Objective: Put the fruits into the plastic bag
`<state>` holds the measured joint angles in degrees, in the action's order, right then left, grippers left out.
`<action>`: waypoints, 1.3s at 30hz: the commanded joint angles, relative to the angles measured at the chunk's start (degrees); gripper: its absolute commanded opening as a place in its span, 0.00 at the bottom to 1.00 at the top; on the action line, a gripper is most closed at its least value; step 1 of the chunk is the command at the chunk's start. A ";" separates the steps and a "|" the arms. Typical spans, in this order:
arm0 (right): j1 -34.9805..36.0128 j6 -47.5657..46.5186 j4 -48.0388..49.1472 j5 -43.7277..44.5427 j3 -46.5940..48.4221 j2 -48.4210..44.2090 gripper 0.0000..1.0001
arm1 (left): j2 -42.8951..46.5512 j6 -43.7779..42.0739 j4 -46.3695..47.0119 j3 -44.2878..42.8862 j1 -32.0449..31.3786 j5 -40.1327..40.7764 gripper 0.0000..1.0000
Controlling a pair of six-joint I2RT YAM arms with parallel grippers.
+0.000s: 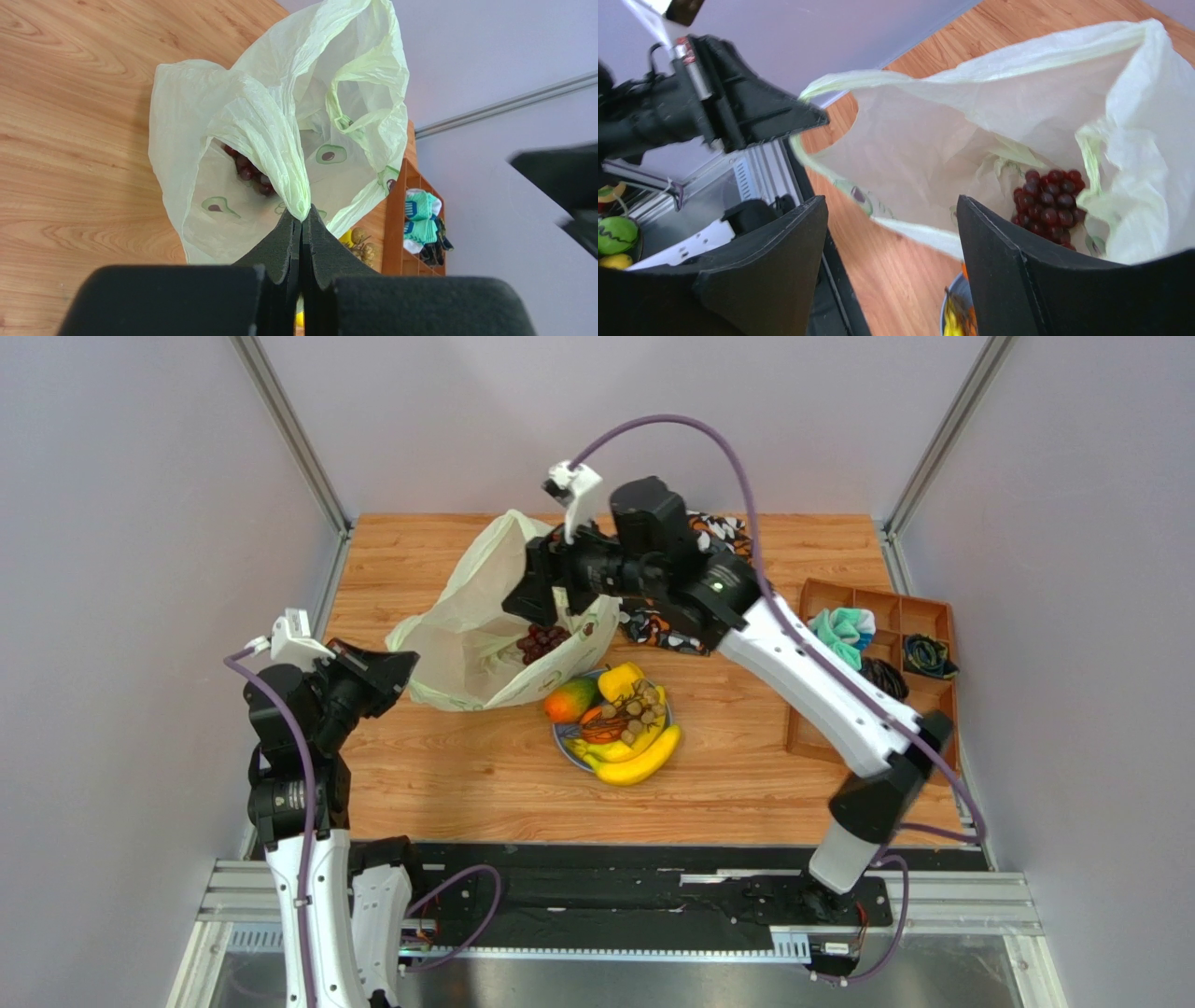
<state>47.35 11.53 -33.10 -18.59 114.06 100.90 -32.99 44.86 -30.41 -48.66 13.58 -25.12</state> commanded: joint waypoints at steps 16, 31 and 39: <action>-11.66 5.70 -4.87 4.63 -45.76 -29.19 0.66 | 0.30 -0.39 0.35 1.29 -0.14 0.34 0.00; -19.75 2.97 -2.67 -6.19 -47.61 -22.25 0.60 | 0.47 0.58 0.09 1.82 -0.14 -0.89 0.00; -19.67 3.15 -0.47 -7.16 -47.62 -19.43 0.63 | 1.79 0.31 -1.05 2.08 -0.05 -0.54 0.00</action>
<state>27.92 15.16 -36.95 -23.92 65.67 80.47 -31.92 44.88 -31.55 -46.63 13.56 -25.02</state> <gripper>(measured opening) 0.630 0.011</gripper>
